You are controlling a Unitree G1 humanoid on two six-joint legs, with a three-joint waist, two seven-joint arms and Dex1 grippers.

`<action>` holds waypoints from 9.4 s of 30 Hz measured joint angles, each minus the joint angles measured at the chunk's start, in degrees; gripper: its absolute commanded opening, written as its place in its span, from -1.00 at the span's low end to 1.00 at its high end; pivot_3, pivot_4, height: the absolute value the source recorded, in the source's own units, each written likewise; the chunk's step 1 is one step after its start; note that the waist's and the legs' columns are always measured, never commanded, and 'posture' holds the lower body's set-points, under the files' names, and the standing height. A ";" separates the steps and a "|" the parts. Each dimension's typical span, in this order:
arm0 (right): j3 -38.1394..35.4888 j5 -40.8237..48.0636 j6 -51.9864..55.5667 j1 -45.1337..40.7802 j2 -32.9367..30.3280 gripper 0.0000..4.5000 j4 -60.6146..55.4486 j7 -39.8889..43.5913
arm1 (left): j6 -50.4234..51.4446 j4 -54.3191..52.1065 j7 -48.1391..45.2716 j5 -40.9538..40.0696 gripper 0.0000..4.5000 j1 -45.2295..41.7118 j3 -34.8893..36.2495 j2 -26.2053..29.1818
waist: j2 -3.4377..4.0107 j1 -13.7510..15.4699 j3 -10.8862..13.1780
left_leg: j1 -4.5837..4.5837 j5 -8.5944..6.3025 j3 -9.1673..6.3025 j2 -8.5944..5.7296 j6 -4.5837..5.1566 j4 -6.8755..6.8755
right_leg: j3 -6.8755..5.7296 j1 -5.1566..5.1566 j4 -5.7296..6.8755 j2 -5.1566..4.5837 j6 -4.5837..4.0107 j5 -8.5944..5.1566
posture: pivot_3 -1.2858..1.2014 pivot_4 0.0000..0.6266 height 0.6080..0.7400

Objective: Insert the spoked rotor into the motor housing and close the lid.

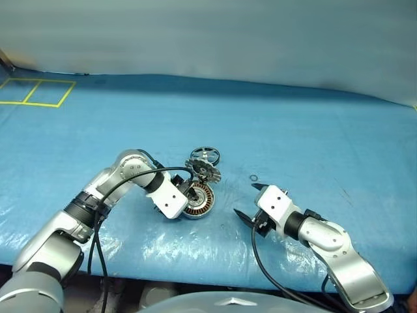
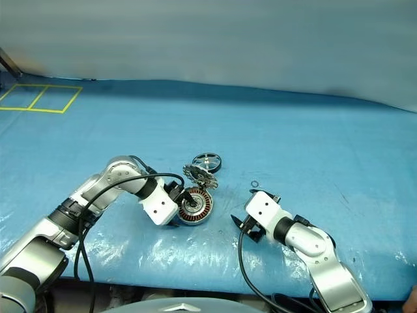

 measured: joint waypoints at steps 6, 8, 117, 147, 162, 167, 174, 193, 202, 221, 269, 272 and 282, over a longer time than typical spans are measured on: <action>0.00 0.27 -0.05 0.05 0.28 1.00 -0.01 -0.08 | 10.55 -11.36 -0.51 -10.04 0.52 2.97 6.99 5.12 | 0.01 -0.38 0.02 | 0.01 0.00 0.00 0.03 0.00 -0.09 | 0.00 -0.03 0.00 0.00 -0.04 -0.03 | 0.03 -0.52 1.00; -0.38 0.91 -0.05 0.18 0.50 1.00 -0.10 0.04 | 15.05 -15.67 -0.79 -13.59 0.52 5.64 9.17 7.47 | 0.03 -0.52 0.03 | 0.02 0.00 0.01 0.04 0.00 -0.13 | 0.00 -0.03 0.00 0.00 -0.08 -0.05 | 0.03 -0.52 1.00; -4.41 1.82 -6.66 -2.49 9.32 1.00 13.32 -7.21 | 29.99 -4.67 35.52 -13.04 0.36 31.55 24.94 -9.43 | 0.18 -0.21 -0.04 | 0.13 0.01 0.03 0.01 -0.04 -0.24 | -0.01 -0.02 0.01 -0.06 -0.21 -0.11 | 0.03 -0.52 1.00; -3.85 1.37 -7.27 -4.06 8.83 1.00 13.63 -6.00 | 35.80 -19.11 28.52 -22.09 -0.70 35.63 26.83 -3.54 | 0.08 -0.32 0.01 | 0.05 0.02 0.01 0.01 -0.08 -0.43 | -0.02 -0.16 -0.01 -0.09 -0.27 -0.11 | 0.03 -0.52 1.00; -7.75 12.13 1.09 2.96 2.37 1.00 1.61 3.07 | 33.51 -17.76 22.41 -18.72 -0.70 25.13 15.73 -6.37 | 0.06 -0.07 0.06 | 0.04 0.01 0.01 0.01 -0.07 -0.37 | -0.04 -0.12 -0.08 -0.05 -0.23 -0.15 | 0.03 -0.52 1.00; -7.50 18.08 4.45 5.68 1.32 1.00 -5.76 5.53 | 30.88 -13.79 20.58 -17.43 -0.70 22.91 13.97 -7.26 | 0.02 -0.29 0.09 | 0.04 0.01 -0.01 0.07 -0.07 -0.38 | -0.06 -0.12 -0.07 0.01 -0.23 -0.15 | 0.03 -0.52 1.00; -4.85 18.99 6.37 5.62 1.20 1.00 -9.51 3.81 | 27.40 -11.56 18.69 -15.37 -0.70 22.24 13.29 -6.82 | 0.01 -0.07 0.09 | 0.03 0.01 -0.01 0.05 -0.07 -0.34 | -0.06 -0.11 -0.08 0.00 -0.22 -0.14 | 0.03 -0.52 1.00; -2.15 16.81 6.23 5.46 -0.96 1.00 -9.49 1.60 | 19.86 -7.07 23.54 -9.69 -0.70 21.82 11.53 -9.55 | -0.03 0.15 0.11 | 0.02 0.01 -0.02 0.04 -0.07 -0.29 | -0.07 -0.10 -0.08 -0.02 -0.16 -0.11 | 0.03 -0.52 1.00; -2.03 15.57 6.15 5.39 -1.42 1.00 -9.49 1.38 | 22.46 -7.37 23.24 -11.43 -0.70 22.08 12.73 -8.32 | -0.03 0.05 0.11 | 0.02 0.01 -0.02 0.04 -0.07 -0.29 | -0.07 -0.09 -0.08 -0.02 -0.16 -0.11 | 0.03 -0.52 1.00; -1.08 14.31 6.23 3.23 -1.54 1.00 -9.16 1.17 | 20.47 -7.27 22.54 -9.13 -0.70 21.67 11.49 -8.73 | -0.02 0.17 0.10 | 0.05 0.01 -0.02 0.04 -0.07 -0.23 | -0.07 -0.03 -0.07 -0.02 -0.14 -0.10 | 0.03 -0.52 1.00; 2.35 18.33 4.09 -8.87 5.47 -0.87 -0.38 4.10 | 44.56 -26.34 27.69 -29.04 0.19 42.53 27.58 -1.21 | -0.10 -0.27 0.19 | 0.05 0.00 -0.05 0.06 -0.08 -0.27 | -0.08 -0.06 -0.08 -0.05 -0.32 -0.20 | 0.03 -0.52 1.00; 4.52 18.12 4.13 -11.29 5.70 -0.87 2.24 5.05 | 44.41 -27.92 28.91 -28.67 0.19 44.48 28.06 -1.17 | -0.10 -0.09 0.20 | 0.05 0.00 -0.06 0.06 -0.08 -0.26 | -0.09 -0.07 -0.06 -0.05 -0.54 -0.32 | 0.03 -0.52 1.00; 11.58 14.62 2.86 -19.16 8.10 -0.87 11.91 7.76 | 39.13 -31.66 32.78 -25.60 0.19 47.77 27.97 -4.39 | -0.12 -0.32 0.20 | 0.05 0.00 -0.04 0.07 -0.08 -0.31 | -0.09 -0.11 -0.05 -0.03 -0.57 -0.29 | 0.03 -0.52 1.00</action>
